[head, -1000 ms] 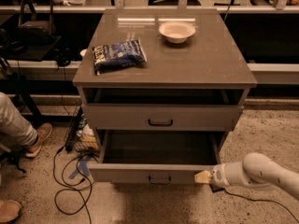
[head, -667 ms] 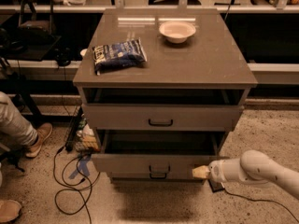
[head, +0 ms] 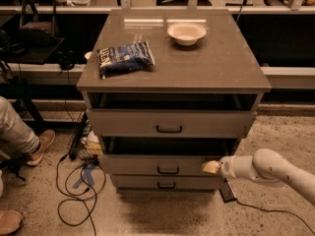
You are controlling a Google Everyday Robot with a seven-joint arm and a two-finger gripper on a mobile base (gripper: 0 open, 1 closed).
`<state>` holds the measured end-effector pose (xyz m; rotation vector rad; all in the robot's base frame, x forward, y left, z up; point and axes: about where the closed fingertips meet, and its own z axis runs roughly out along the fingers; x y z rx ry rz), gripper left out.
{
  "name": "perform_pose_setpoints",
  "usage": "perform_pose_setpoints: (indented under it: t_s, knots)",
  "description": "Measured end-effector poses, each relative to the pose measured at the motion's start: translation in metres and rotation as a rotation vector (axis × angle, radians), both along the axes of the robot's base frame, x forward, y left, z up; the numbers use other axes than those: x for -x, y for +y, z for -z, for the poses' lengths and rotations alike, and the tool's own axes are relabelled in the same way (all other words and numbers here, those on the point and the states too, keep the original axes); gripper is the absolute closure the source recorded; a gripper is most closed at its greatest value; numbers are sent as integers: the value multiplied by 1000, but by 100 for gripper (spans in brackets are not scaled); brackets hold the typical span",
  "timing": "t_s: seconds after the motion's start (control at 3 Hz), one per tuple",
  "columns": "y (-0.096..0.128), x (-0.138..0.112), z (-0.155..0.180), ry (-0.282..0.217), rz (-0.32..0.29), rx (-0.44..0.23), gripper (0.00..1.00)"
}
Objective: Close middle drawer
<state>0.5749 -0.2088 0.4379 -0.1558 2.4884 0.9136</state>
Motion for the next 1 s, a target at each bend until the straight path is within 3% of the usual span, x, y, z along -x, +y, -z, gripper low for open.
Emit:
perform_pose_setpoints:
  t_s: [0.33,0.67,1.0]
  knots:
    - [3,-20,6,-4,19,-13,100]
    - [4,-24,7,-6,22,-17,100]
    - [-23,-29,4,-4,96,-21,100]
